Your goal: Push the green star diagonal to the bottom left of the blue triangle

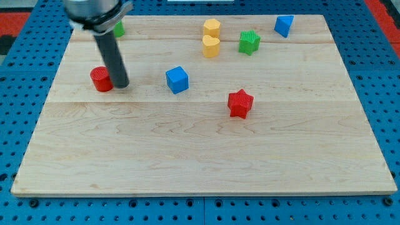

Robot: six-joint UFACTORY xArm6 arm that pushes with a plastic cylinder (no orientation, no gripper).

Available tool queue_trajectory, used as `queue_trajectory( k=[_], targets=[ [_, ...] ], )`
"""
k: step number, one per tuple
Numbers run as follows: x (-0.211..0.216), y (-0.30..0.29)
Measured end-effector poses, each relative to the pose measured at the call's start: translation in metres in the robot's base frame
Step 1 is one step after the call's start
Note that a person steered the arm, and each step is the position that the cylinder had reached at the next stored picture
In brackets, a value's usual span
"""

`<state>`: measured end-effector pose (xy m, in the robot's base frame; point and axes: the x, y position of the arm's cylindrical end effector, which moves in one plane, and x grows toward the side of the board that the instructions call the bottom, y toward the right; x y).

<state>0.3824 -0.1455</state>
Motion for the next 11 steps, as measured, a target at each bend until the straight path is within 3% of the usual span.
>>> queue_trajectory(
  k=[2,8,9,11],
  targets=[
    [-0.094,0.063],
    [-0.124,0.135],
    [-0.124,0.179],
    [-0.088,0.230]
  ],
)
